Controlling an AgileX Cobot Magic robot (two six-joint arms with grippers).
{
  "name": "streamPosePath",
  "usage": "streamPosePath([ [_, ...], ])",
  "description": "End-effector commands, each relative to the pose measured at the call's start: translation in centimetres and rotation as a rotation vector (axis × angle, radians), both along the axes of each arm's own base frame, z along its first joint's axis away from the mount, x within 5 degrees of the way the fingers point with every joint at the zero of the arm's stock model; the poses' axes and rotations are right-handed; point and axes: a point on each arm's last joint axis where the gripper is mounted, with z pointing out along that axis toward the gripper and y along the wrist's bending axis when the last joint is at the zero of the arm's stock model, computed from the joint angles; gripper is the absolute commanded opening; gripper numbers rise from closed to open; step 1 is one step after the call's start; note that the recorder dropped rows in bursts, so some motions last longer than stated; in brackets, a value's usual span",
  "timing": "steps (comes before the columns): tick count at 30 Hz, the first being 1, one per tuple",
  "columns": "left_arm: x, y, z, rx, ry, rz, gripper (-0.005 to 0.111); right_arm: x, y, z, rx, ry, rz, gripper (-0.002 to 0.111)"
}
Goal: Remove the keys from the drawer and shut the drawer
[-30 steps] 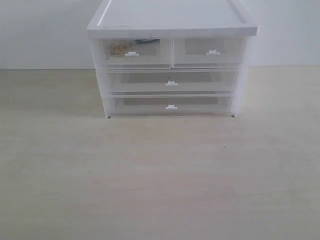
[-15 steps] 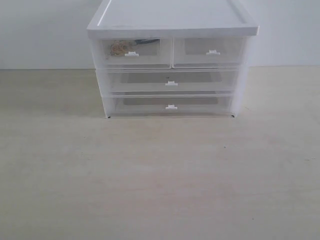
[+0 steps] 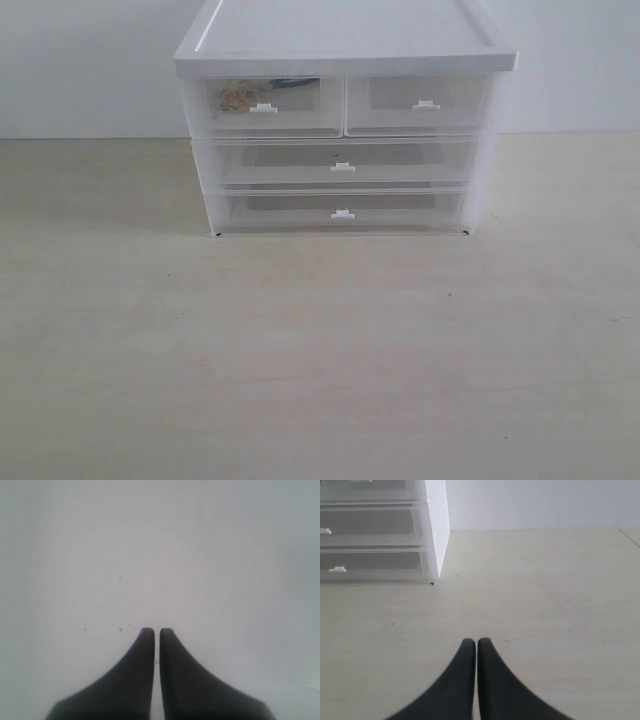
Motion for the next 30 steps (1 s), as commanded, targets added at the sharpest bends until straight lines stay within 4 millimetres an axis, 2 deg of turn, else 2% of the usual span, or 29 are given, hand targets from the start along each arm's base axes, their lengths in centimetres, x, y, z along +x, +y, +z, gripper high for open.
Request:
streamPosePath([
  [1,-0.4,-0.1,0.9,-0.009,-0.086,-0.016,0.004,0.0,0.0,0.1,-0.004,-0.007,0.003,0.0],
  [12,-0.3,-0.1,0.6,-0.015,-0.056,-0.015,0.004,0.0,0.0,0.1,-0.004,-0.007,0.003,0.0],
  [15,0.1,0.1,0.0,-0.073,0.031,-0.029,0.004,0.0,0.0,0.1,-0.004,-0.007,0.003,0.0],
  [17,0.8,0.2,-0.7,-0.173,0.123,-0.058,0.004,0.0,0.0,0.1,-0.004,-0.007,0.003,0.0],
  [20,2.0,0.2,-1.2,-0.46,0.214,-0.162,0.004,0.0,0.0,0.1,-0.004,-0.007,0.003,0.0],
  [25,3.9,0.2,-1.6,-0.646,0.286,-0.219,0.004,0.0,0.0,0.1,-0.004,-0.007,0.003,0.0],
  [28,5.4,0.1,-2.1,-0.959,0.333,-0.317,0.004,0.0,0.0,0.1,-0.004,-0.007,0.003,0.0],
  [30,6.0,-0.2,-2.1,-1.024,0.31,-0.392,0.004,0.0,0.0,0.1,-0.004,-0.007,0.003,0.0],
])
